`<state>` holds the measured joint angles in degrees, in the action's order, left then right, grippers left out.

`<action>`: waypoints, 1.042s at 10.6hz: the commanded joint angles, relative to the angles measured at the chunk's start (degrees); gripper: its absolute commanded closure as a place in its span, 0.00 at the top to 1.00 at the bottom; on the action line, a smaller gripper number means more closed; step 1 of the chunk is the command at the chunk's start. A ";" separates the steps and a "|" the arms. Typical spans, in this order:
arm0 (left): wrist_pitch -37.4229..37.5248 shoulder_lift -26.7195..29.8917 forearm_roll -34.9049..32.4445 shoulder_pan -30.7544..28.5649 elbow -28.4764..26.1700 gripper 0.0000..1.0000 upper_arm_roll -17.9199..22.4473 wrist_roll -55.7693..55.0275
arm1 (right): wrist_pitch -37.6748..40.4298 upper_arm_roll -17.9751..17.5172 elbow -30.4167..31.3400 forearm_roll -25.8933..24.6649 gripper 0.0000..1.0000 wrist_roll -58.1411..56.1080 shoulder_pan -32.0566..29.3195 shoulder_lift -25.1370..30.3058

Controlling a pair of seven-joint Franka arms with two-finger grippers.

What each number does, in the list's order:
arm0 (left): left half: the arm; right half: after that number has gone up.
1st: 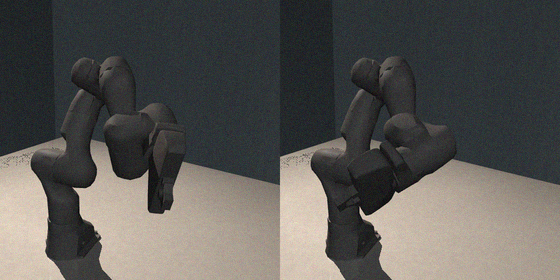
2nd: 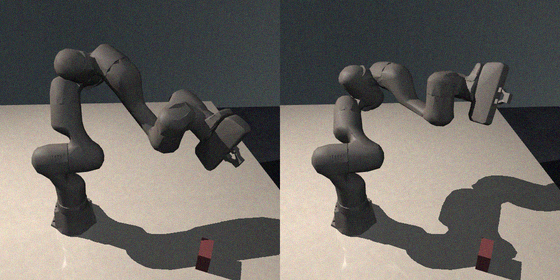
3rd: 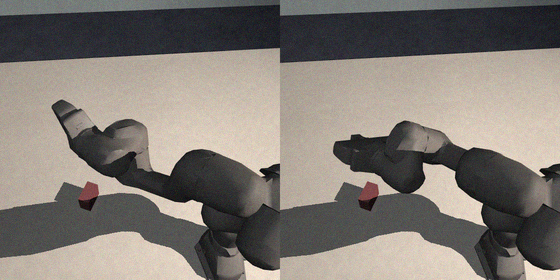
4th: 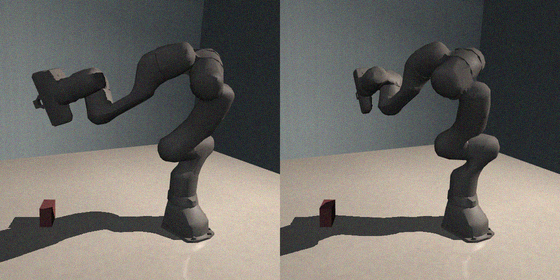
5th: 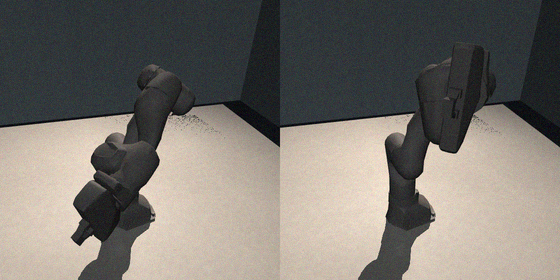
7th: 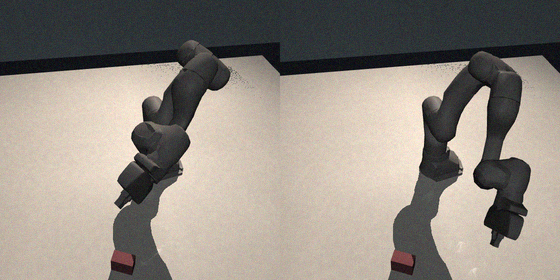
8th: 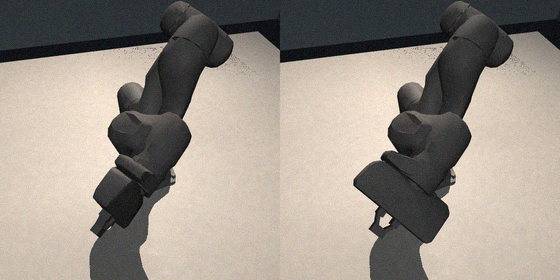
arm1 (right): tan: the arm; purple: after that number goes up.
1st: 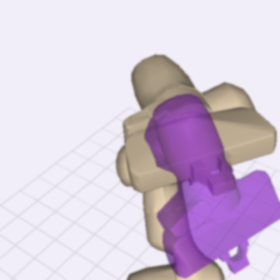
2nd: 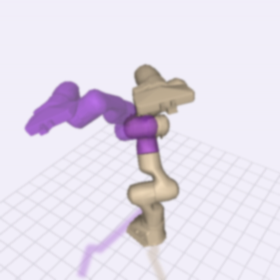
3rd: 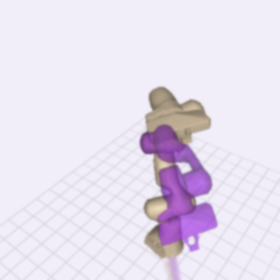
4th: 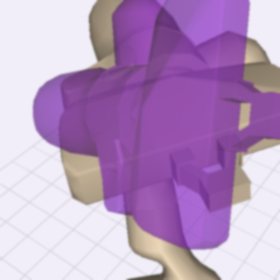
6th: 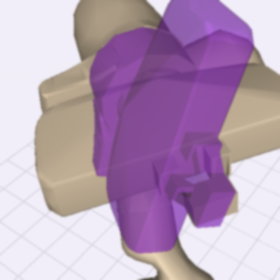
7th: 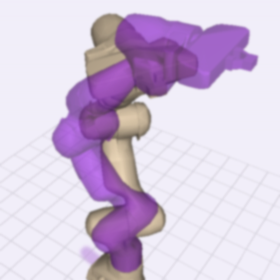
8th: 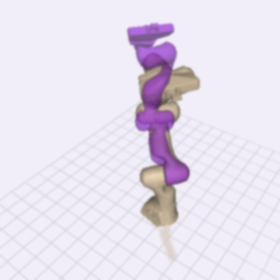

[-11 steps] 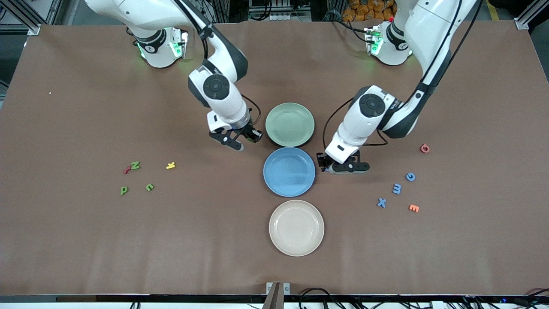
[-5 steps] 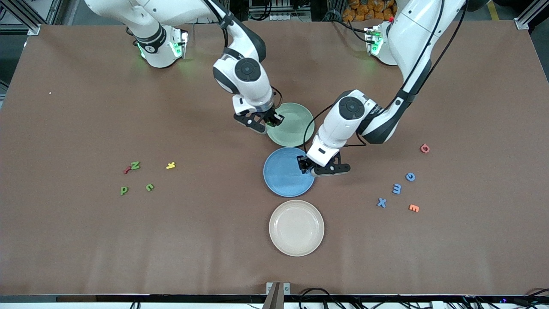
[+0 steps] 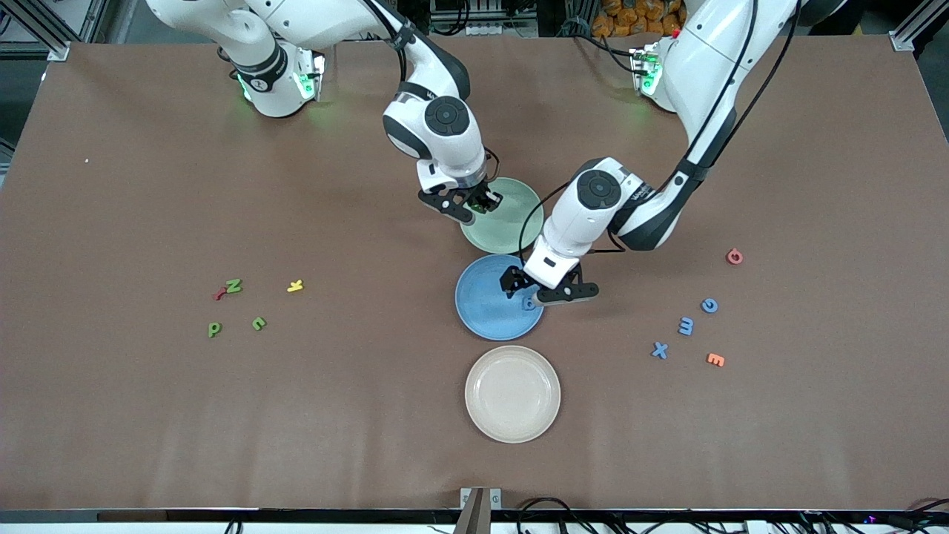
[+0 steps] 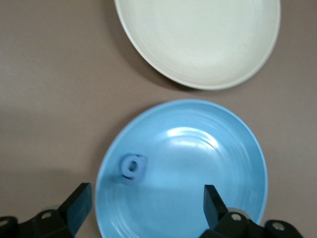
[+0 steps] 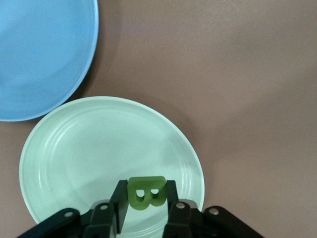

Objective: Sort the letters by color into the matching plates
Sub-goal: 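Open both grippers to drop the letters into their plates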

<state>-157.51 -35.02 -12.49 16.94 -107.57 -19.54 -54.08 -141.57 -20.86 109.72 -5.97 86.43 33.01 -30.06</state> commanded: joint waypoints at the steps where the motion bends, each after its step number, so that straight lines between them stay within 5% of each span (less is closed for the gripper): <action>1: 1.41 -0.40 -3.76 -0.07 1.13 1.00 4.84 1.32 | 0.24 -0.32 -1.70 -1.50 0.72 2.17 0.03 -1.40; 5: 1.76 -0.40 -6.15 -3.04 1.13 1.00 9.34 9.41 | 2.43 -0.32 -2.93 -1.50 0.80 1.12 -0.93 -0.62; 8: 1.94 -0.31 -6.23 -6.64 1.13 1.00 9.34 15.99 | 9.44 -5.14 -2.93 -1.33 0.80 -4.41 -13.46 3.50; 11: 3.68 -1.18 -6.15 -11.74 1.30 1.00 9.16 30.21 | 13.33 -5.16 -2.67 -1.07 0.87 -7.66 -21.30 7.20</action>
<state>-156.07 -35.30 -16.99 8.46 -107.18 -9.81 -31.99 -130.54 -24.54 105.75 -6.57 80.66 17.22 -26.21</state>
